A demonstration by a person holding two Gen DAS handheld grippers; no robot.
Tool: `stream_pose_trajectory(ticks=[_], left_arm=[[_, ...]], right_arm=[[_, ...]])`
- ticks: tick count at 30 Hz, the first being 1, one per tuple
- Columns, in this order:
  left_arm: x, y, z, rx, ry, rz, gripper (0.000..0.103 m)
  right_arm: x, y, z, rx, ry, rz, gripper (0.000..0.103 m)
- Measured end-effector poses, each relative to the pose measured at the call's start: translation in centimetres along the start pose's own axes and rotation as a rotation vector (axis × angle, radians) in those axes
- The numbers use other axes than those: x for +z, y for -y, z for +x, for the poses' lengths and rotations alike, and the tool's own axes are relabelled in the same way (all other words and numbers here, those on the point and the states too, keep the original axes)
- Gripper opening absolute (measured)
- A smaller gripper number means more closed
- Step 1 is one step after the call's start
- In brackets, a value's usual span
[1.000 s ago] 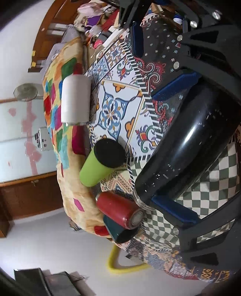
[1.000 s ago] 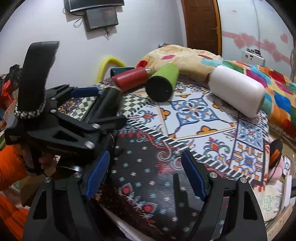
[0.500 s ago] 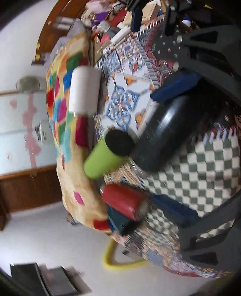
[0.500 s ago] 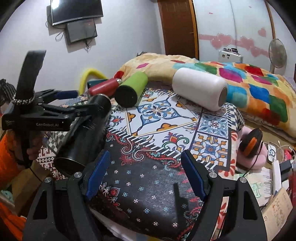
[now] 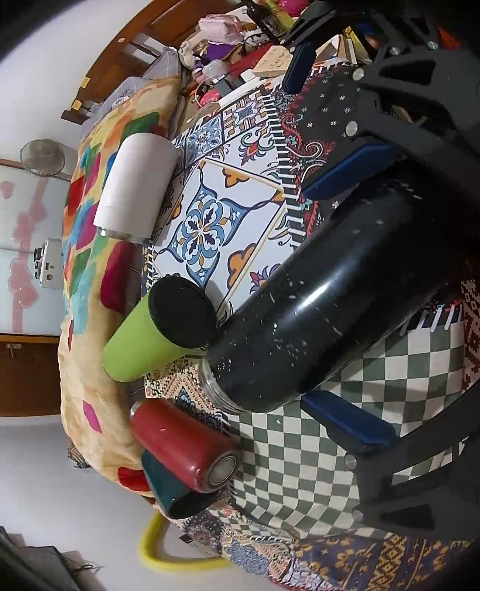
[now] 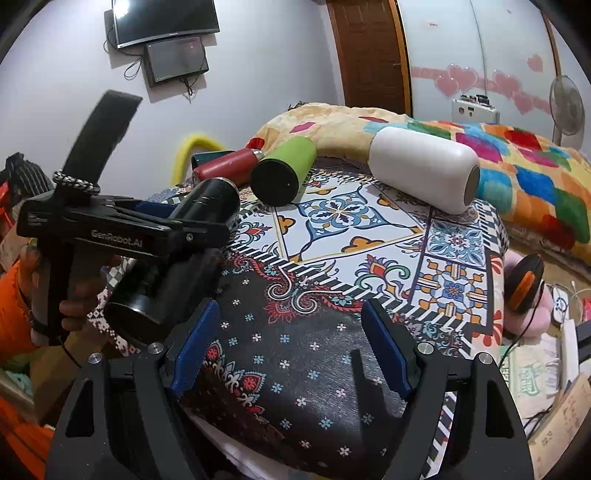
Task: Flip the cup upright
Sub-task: 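Lift the black thermos with the right gripper, tilting its cap end up, then rotate the right gripper to hold the black thermos vertical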
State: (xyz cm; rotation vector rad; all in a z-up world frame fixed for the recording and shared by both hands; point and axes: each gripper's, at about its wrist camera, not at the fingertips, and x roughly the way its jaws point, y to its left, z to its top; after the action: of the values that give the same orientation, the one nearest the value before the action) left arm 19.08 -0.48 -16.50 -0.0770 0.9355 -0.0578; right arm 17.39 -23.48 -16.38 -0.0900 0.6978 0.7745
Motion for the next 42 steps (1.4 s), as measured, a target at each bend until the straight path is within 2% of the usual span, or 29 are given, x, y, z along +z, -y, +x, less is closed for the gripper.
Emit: stream_pose_trajectory(ticks=[4, 9, 11, 14, 16, 20, 24, 27, 31, 36, 38, 42], left_arm=[[0.0, 0.3, 0.0, -0.021, 0.001, 0.038, 0.1], [0.5, 1.9, -0.1, -0.044, -0.003, 0.166, 0.081], [0.7, 2.2, -0.1, -0.051, -0.01, 0.207, 0.077], [1.3, 2.4, 0.2, -0.058, -0.045, 0.259, 0.075], [2.1, 2.4, 0.7, -0.05, -0.1, 0.289, 0.075], [3.1, 2.3, 2.6, -0.045, -0.196, 0.278, 0.075], [3.8, 1.8, 3.1, -0.07, -0.228, 0.227, 0.068], [4.0, 1.7, 2.1, -0.077, -0.191, 0.215, 0.065], [4.3, 2.2, -0.8, -0.09, -0.102, 0.237, 0.065], [5.0, 2.0, -5.4, -0.112, 0.02, 0.22, 0.064], [4.9, 2.1, -7.4, -0.109, 0.081, 0.231, 0.064], [4.8, 2.3, -9.5, -0.094, 0.147, 0.237, 0.064]], right_arm=[[0.1, 0.4, -0.4, -0.018, 0.014, 0.013, 0.077], [0.0, 1.0, -1.0, -0.025, 0.031, 0.042, 0.077], [0.0, 1.1, -1.2, -0.032, 0.036, 0.049, 0.077], [0.0, 1.2, -1.3, -0.037, 0.041, 0.056, 0.077], [0.0, 1.1, -1.5, -0.043, 0.045, 0.051, 0.077], [0.3, 0.9, -1.8, -0.057, 0.06, 0.039, 0.077], [0.6, 0.6, -2.0, -0.06, 0.075, 0.033, 0.077], [0.8, 0.1, -2.3, -0.079, 0.091, 0.014, 0.077], [1.4, 0.1, -2.8, -0.08, 0.116, 0.019, 0.077], [2.1, 0.1, -3.4, -0.082, 0.149, 0.03, 0.077], [2.3, 0.0, -3.6, -0.085, 0.159, 0.029, 0.077], [2.9, -0.2, -4.0, -0.093, 0.174, 0.023, 0.077]])
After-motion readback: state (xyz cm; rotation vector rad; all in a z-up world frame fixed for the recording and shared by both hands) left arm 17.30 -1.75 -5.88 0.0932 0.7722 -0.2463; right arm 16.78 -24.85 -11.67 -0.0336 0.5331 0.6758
